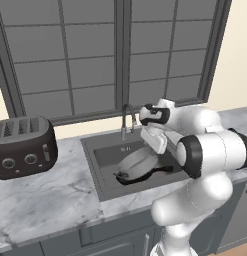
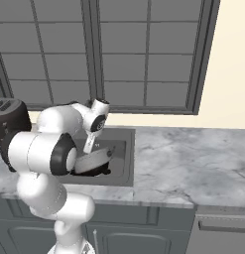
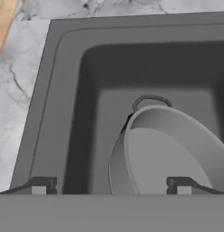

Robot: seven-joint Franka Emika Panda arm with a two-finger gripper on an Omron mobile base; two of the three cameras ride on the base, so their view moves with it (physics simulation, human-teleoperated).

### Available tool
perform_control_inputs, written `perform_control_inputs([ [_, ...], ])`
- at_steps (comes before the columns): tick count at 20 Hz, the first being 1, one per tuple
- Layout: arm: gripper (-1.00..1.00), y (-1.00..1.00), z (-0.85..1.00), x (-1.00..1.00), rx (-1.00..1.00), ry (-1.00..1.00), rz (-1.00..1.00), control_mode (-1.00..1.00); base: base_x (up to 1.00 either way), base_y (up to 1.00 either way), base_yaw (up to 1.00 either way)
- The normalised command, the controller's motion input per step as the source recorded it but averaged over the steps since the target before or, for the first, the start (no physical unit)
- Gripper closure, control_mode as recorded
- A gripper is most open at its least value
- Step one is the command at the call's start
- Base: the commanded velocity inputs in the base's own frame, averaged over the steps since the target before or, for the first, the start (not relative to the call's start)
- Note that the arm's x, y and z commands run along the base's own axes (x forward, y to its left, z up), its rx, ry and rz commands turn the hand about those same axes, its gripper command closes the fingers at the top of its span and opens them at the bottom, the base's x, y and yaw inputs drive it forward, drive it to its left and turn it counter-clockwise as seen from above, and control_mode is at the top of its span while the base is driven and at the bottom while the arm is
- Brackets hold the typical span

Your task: Move the pot and pan from the stove into the sink.

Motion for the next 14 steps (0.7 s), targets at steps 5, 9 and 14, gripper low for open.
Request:
perform_control_inputs([
  [5, -1.00, -0.20, 0.78, -0.53, 0.00, 0.16, -0.05, -1.00, 0.00, 0.00, 0.00],
  [9, -1.00, -0.39, 0.54, -0.74, 0.02, 0.11, -0.11, -1.00, 0.00, 0.00, 0.00],
  [14, -1.00, -0.29, 0.40, -0.68, 0.04, -0.25, -0.07, -1.00, 0.00, 0.00, 0.00],
])
